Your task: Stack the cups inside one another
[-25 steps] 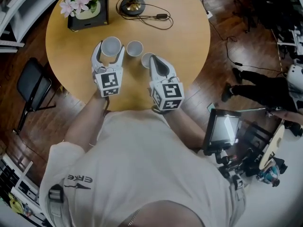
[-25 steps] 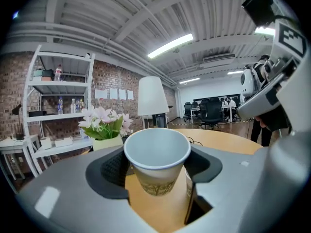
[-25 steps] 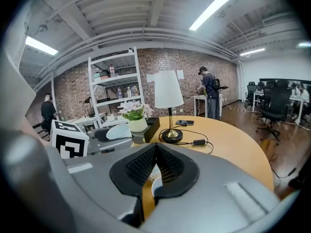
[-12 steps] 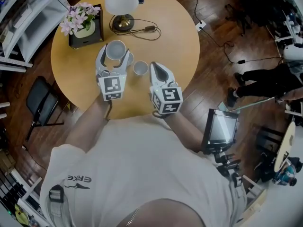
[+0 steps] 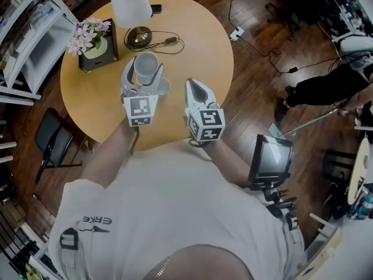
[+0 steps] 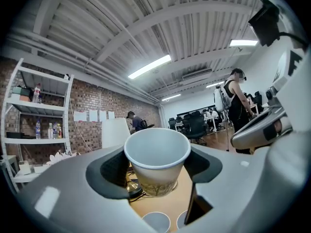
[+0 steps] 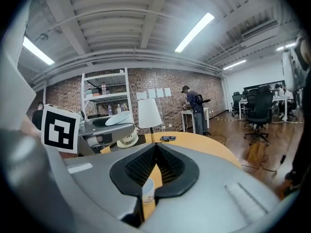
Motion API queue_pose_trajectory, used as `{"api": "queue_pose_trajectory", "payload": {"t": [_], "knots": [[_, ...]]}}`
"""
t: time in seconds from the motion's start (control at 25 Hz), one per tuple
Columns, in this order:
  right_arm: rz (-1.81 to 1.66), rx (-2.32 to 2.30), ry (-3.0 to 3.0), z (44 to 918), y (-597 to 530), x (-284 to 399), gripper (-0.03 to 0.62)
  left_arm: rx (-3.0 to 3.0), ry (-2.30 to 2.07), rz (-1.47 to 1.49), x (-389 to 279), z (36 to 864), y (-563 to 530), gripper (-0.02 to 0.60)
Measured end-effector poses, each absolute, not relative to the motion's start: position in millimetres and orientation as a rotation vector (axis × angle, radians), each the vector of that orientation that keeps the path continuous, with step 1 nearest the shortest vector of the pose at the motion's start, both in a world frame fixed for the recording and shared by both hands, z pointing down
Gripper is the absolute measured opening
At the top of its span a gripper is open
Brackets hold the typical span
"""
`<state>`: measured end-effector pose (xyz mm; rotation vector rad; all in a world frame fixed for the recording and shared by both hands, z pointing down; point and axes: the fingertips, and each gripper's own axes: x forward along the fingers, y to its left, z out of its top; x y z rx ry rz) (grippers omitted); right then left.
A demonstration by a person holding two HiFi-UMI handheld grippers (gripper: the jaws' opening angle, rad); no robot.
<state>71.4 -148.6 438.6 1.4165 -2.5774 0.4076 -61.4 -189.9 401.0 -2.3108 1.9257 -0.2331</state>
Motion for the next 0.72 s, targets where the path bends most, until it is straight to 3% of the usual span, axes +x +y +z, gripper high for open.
{"api": "queue_pose_trajectory", "payload": {"t": [0.72], "knots": [[0.416, 1.421, -2.568, 437.4, -142.9, 93.8, 0.014, -2.463, 1.885, -0.376, -21.0, 449.3, -174.9, 0.342]]}}
